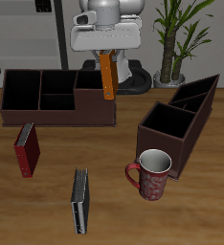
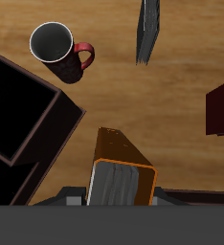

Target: Place the orange book into the left desk caddy's left compartment

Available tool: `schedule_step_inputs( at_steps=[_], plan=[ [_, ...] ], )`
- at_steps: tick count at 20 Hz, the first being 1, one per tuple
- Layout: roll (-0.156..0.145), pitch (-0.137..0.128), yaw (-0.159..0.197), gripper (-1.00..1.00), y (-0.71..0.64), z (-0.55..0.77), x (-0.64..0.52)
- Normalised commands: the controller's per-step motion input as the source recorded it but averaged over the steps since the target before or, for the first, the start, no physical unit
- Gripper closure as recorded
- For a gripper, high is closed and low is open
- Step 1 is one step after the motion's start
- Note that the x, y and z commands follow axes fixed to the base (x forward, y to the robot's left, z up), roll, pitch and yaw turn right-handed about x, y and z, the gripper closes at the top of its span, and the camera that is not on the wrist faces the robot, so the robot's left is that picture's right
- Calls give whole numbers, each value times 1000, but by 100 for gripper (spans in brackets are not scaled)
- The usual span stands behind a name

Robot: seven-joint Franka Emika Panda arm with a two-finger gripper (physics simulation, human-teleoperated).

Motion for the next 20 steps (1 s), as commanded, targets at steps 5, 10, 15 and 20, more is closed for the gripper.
schedule_step_inputs(
  at_steps=[5, 10, 15, 20],
  plan=[
    [51, -30, 36, 100, 362, 388, -328],
    [15, 13, 19, 100, 244, 37, -270],
    [22, 36, -3, 100, 181, -107, -176],
    [30, 5, -24, 100, 341, -78, -344]
  ],
)
